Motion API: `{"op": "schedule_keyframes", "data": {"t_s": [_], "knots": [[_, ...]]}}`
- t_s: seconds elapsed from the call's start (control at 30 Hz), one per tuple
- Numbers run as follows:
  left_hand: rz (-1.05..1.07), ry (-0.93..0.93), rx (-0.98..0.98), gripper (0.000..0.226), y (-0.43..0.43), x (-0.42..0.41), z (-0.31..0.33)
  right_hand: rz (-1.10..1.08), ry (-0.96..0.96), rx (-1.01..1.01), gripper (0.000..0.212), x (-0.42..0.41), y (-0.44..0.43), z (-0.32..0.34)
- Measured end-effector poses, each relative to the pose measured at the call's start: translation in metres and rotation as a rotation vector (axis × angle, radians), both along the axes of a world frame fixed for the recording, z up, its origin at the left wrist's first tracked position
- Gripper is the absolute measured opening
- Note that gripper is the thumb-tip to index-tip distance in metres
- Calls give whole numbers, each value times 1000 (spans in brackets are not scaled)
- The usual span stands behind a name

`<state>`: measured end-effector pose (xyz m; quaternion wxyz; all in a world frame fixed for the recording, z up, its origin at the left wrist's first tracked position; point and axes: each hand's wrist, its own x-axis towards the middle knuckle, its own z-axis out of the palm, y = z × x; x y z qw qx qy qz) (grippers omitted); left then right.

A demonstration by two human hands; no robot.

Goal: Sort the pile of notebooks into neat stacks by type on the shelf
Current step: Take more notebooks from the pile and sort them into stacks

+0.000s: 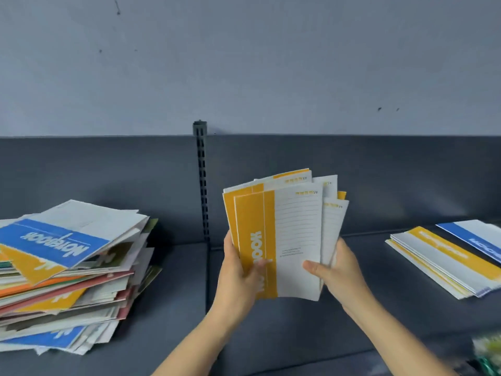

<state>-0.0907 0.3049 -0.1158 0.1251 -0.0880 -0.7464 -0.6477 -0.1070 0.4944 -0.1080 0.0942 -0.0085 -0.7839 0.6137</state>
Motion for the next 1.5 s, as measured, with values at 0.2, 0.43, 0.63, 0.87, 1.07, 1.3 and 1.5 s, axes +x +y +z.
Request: {"op": "schedule_keyframes", "data": {"t_s": [0.2,0.43,0.63,0.87,1.07,1.3,1.5], "knots": [[41,-121,55,47,80,-32,-47,-24,-60,13,42,-24,80,-45],[78,-161,60,58,104,-44,-63,160,-114,-58,53,-37,109,-57],[-34,-94,17,79,107,-52,-48,198,-49,-179,76,-44,108,-44],[-93,-41,7,93,108,-64,-41,147,-35,-212,89,-42,110,-44],[-119,-23,-10,91,118,-65,-45,112,28,-128,67,-35,98,-49],[-223,-77,40,90,109,-67,-42,-19,42,-181,36,-35,106,-45],[-257,-185,165,90,106,-57,-33,-69,34,-199,35,-32,112,-48]]}}
